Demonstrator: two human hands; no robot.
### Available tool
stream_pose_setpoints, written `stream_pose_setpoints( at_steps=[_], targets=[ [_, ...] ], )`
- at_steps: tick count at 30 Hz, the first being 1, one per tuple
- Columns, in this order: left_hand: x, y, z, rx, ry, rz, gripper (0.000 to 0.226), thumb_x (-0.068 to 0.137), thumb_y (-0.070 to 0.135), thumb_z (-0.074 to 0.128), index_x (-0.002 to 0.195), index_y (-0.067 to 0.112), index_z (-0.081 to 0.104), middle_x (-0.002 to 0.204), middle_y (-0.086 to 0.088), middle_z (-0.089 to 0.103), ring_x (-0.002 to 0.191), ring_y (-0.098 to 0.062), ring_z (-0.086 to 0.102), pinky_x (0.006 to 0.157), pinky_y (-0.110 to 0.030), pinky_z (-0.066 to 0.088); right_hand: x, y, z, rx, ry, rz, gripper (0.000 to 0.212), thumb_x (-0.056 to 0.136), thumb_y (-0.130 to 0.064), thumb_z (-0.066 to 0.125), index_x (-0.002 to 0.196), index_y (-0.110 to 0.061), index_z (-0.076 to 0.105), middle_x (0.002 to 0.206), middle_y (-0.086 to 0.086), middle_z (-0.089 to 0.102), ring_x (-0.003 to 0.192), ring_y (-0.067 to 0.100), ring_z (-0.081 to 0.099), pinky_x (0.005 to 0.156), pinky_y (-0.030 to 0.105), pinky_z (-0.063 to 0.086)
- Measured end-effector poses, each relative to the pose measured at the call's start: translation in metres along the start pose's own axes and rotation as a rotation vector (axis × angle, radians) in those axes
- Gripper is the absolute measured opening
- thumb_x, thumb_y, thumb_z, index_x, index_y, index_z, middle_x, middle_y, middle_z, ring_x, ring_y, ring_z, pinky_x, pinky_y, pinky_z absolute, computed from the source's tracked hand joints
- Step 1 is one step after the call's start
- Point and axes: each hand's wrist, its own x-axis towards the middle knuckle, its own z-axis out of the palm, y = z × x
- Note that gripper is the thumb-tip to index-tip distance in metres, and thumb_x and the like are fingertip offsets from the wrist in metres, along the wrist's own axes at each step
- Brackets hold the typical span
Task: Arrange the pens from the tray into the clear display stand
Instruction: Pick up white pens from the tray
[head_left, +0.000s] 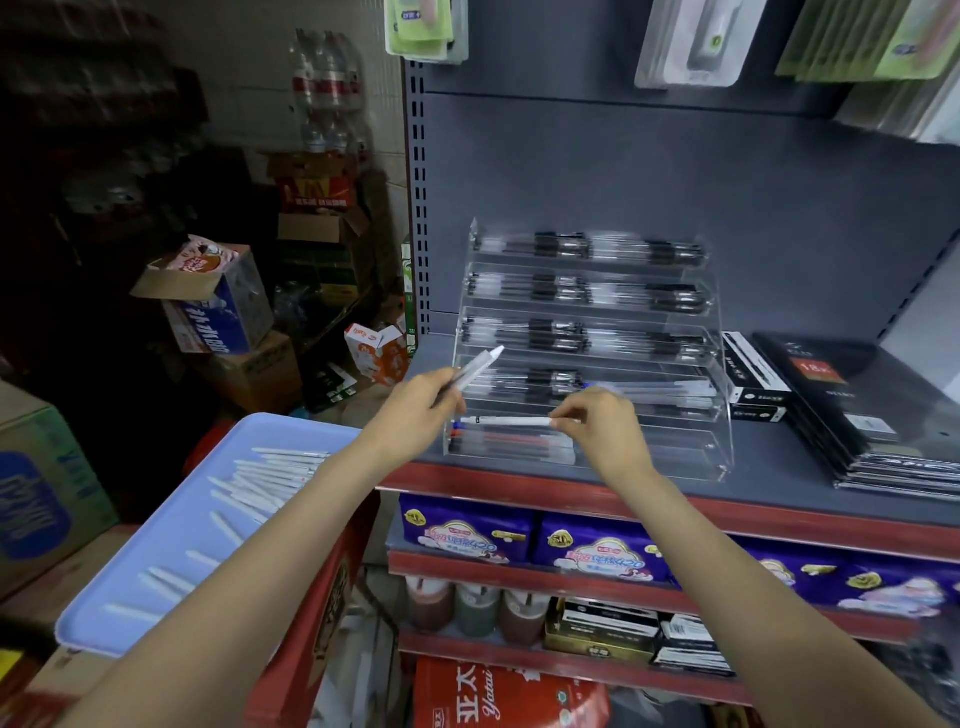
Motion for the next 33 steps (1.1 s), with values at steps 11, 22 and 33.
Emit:
stream_pose_setpoints(
  at_steps=[11,22,33],
  targets=[
    [-0.002,-0.012,-0.007,-0.052,-0.084,0.038,0.018,0.097,0.013,0.045,0.107,0.012,0.060,0.089,0.007,0.069,0.066,-0.012,0.056,0.065,-0.018,0.045,0.009,-0.002,0.024,-0.531,-0.139,-0.184,0.016,0.086,-0.001,0.059,0.100,-0.006,0.066,0.107,0.009,0.057,0.091,0.031,0.061,0.070,0.033,0.049],
    [0.005,0.004,0.005,0.008,-0.171,0.076,0.019,0.096,0.018,0.049,0.105,0.010,0.064,0.084,0.002,0.068,0.066,-0.013,0.058,0.071,-0.033,0.048,-0.002,-0.029,-0.022,0.799,-0.103,0.116,0.013,0.084,0.003,0.062,0.096,0.004,0.067,0.070,0.007,0.068,0.057,0.006,0.066,0.062,0.013,0.054],
    [0.014,-0.001,0.007,0.261,0.048,0.114,0.019,0.100,0.023,0.036,0.101,0.012,0.051,0.085,-0.005,0.040,0.089,-0.031,0.044,0.080,-0.046,0.041,-0.004,0.017,-0.009,0.572,0.003,0.228,0.005,0.082,0.001,0.066,0.086,-0.003,0.066,0.069,0.004,0.068,0.057,0.003,0.066,0.072,0.021,0.056]
  ],
)
